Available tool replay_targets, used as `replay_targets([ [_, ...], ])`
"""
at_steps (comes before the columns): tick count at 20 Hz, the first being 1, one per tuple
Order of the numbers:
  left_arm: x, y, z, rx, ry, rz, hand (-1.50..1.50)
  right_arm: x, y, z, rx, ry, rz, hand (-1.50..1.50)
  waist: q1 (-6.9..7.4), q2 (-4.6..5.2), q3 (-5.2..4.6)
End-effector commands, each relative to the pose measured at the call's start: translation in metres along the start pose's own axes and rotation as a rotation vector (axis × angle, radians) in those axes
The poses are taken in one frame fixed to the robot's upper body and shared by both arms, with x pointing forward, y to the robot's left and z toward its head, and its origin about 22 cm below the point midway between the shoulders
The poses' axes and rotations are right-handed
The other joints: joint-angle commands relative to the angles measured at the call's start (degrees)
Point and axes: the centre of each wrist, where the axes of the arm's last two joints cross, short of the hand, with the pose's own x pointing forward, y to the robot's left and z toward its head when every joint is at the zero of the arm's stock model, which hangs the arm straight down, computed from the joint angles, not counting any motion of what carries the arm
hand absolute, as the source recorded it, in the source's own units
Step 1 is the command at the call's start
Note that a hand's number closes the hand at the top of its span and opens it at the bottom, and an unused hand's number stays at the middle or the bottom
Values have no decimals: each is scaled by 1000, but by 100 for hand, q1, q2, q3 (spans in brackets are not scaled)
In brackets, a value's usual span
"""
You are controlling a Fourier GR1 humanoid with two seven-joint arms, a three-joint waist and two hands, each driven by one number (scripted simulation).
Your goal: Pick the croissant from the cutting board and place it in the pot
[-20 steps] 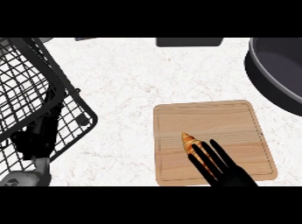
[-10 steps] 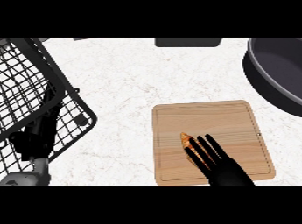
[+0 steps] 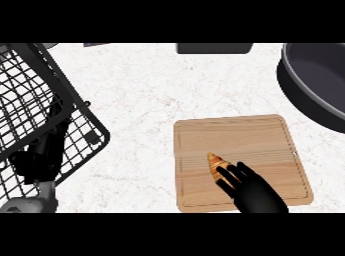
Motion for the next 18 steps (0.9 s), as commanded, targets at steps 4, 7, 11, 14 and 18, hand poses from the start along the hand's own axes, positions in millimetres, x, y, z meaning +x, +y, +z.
replay_targets([
  [4,-3,-27,18,-15,-37,96,0,9,3,-18,-152,-9,20,150,44,19,-15],
  [7,-14,-28,21,-13,-57,87,0,-1,2,-13,-169,-26,12,150,35,24,-16],
  [11,-4,-24,8,-50,-43,84,0,-34,-12,-29,-225,220,-48,150,79,62,-18],
  [14,6,-7,2,-7,-29,58,0,-48,0,-14,-160,587,-196,150,-83,199,-13],
  [18,9,2,8,14,-27,50,0,-60,5,5,-121,801,-254,150,-232,273,-10],
])
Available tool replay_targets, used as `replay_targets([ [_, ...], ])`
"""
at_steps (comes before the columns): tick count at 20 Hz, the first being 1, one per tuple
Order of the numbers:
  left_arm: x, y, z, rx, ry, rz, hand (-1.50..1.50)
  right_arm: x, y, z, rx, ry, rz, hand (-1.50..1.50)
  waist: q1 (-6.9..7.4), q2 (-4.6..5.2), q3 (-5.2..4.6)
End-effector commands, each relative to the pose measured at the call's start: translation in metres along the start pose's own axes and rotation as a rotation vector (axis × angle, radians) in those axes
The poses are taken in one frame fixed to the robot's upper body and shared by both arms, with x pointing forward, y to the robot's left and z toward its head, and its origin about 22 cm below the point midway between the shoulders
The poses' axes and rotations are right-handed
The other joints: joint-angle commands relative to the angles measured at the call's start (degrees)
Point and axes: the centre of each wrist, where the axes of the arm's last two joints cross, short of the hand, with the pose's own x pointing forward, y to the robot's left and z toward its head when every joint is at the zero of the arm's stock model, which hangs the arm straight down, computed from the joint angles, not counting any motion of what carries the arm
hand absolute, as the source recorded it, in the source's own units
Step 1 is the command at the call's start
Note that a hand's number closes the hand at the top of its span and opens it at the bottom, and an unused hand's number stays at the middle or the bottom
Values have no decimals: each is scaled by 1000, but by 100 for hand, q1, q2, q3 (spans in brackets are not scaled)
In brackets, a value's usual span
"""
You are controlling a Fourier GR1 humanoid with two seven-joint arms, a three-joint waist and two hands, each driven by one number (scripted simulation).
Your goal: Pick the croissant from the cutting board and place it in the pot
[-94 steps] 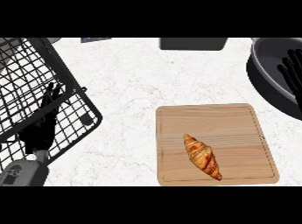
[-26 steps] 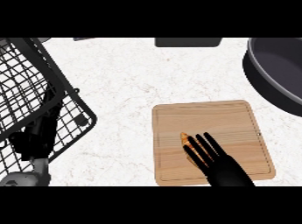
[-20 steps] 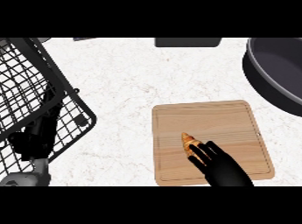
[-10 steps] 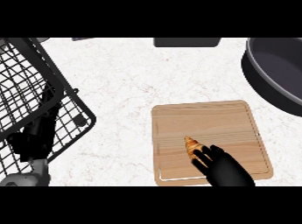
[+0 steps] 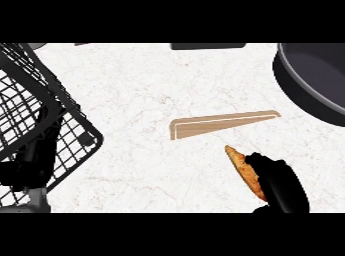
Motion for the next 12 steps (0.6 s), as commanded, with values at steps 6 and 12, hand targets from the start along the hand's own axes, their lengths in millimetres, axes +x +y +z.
replay_targets([
  [6,7,-15,-2,-45,-35,46,0,-42,-58,-56,-289,658,-88,150,265,97,-78],
  [12,16,-36,-13,-124,-63,68,0,-63,-110,-102,-472,992,-23,150,702,157,-115],
])
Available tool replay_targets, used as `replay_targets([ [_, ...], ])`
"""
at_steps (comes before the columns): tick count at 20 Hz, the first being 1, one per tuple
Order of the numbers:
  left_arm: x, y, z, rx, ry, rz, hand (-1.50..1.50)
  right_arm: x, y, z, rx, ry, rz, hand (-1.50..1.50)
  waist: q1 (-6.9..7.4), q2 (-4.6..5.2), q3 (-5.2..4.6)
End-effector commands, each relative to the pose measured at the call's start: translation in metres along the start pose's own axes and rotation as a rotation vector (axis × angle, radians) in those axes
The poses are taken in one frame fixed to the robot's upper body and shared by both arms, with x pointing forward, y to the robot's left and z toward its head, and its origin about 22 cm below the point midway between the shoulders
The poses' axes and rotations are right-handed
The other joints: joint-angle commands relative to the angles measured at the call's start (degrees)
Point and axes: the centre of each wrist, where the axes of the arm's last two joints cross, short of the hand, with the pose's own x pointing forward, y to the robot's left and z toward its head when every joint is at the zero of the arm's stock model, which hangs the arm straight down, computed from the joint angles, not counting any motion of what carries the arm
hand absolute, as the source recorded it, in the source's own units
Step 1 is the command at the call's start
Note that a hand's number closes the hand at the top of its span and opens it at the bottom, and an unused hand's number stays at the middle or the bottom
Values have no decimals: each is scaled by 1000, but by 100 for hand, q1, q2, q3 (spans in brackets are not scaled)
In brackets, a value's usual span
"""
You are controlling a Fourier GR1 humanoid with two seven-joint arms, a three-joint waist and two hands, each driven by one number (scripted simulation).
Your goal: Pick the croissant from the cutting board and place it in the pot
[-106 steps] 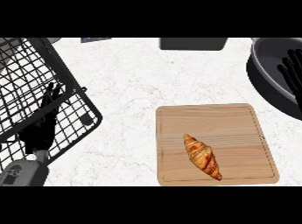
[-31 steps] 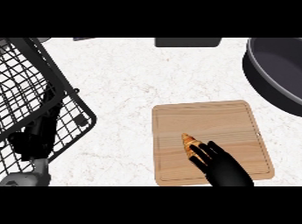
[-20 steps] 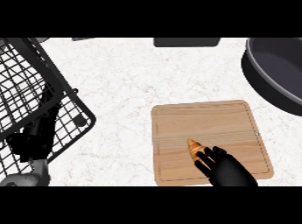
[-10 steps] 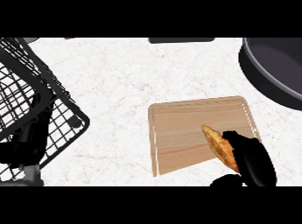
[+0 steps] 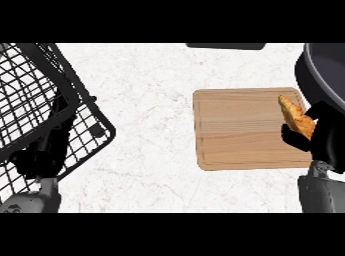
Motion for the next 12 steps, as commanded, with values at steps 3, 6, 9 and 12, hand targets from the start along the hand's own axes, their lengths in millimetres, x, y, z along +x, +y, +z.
replay_targets([
  [3,8,-23,-5,-70,-50,44,0,22,-33,-61,-179,369,52,150,431,43,-22],
  [6,7,-32,-9,-95,-44,53,0,32,-53,-92,-256,523,105,150,569,61,-15],
  [9,10,-44,-13,-126,-59,69,0,43,-65,-118,-289,659,169,150,657,64,5],
  [12,5,-44,-13,-135,-52,61,0,54,-79,-143,-334,767,223,150,737,50,14],
])
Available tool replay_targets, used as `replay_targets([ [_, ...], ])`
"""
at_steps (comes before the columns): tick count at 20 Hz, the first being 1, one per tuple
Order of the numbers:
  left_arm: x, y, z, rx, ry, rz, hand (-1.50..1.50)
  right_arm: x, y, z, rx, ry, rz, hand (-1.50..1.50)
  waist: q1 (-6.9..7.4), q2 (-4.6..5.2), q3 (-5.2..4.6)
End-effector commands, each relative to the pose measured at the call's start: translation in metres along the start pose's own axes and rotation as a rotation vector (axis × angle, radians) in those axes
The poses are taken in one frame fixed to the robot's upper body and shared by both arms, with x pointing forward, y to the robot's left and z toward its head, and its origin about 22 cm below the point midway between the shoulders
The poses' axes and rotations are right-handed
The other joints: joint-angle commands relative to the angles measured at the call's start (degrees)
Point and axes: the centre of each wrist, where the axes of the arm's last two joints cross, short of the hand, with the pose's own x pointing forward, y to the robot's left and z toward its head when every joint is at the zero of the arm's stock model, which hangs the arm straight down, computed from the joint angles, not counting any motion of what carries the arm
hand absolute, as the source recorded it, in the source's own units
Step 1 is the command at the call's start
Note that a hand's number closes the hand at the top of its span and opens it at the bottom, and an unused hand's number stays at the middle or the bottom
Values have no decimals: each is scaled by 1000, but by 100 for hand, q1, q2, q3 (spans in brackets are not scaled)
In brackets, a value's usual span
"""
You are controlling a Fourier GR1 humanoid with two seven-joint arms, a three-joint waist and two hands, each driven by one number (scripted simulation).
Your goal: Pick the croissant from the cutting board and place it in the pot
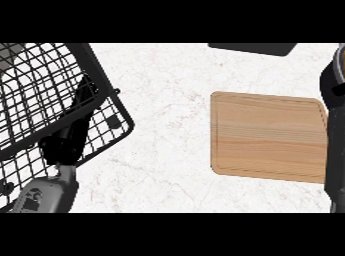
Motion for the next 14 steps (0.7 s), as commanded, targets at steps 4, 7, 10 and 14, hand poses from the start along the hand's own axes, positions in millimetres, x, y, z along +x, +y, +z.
replay_targets([
  [4,-7,-15,8,-27,-39,49,0,47,-20,-38,-76,240,113,150,53,-71,31],
  [7,-1,-13,2,-16,-42,48,0,58,-18,-46,-76,255,131,150,-58,-86,44],
  [10,-17,-17,8,0,-13,55,0,63,-9,-47,-82,269,129,150,-208,-94,43],
  [14,-24,-5,28,44,-9,43,0,51,8,-65,-59,299,176,150,-333,-192,47],
])
